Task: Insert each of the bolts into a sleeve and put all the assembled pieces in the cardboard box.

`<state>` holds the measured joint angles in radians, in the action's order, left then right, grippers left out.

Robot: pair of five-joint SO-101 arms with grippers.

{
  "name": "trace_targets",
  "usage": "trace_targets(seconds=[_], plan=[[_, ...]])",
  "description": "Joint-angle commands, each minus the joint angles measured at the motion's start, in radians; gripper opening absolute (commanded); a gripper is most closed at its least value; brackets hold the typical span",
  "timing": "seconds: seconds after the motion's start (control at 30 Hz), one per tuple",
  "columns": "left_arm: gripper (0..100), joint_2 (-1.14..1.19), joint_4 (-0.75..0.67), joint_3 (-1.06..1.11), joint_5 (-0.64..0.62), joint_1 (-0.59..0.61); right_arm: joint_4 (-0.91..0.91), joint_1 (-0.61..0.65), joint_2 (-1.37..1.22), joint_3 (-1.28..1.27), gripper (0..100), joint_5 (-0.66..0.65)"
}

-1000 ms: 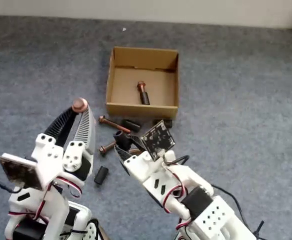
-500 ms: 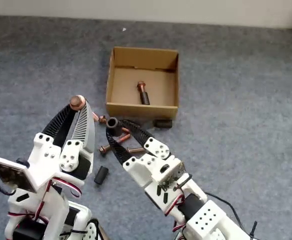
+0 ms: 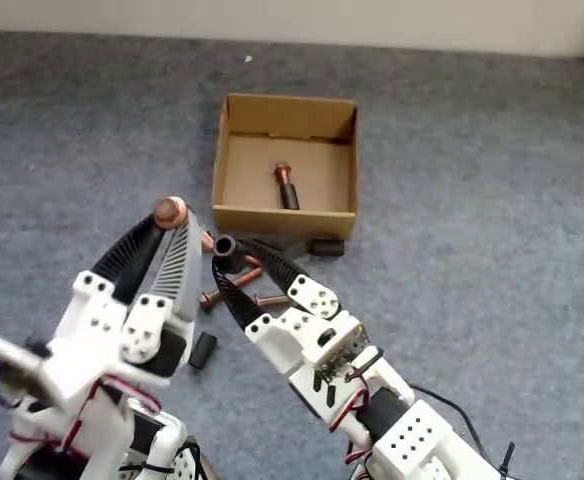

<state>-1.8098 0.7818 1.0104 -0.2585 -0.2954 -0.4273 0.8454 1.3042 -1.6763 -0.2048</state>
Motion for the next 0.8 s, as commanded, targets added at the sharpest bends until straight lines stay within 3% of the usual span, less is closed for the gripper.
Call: trace_targets(seconds=[0.0, 0.17, 0.77], plan=[[1, 0.002, -0.020, -0.101, 0.012, -0.033, 0.015, -0.001, 0.007, -0.145, 0.5, -0.014], [1, 0.002, -0.018, -0.053, 0.038, -0.114, 0.010, 0.002, 0.013, -0.143, 0.5, -0.018], [1, 0.001, -0.048, 0.051, 0.075, -0.087, -0.081, 0.024, 0.013, -0.140, 0.5, -0.020]])
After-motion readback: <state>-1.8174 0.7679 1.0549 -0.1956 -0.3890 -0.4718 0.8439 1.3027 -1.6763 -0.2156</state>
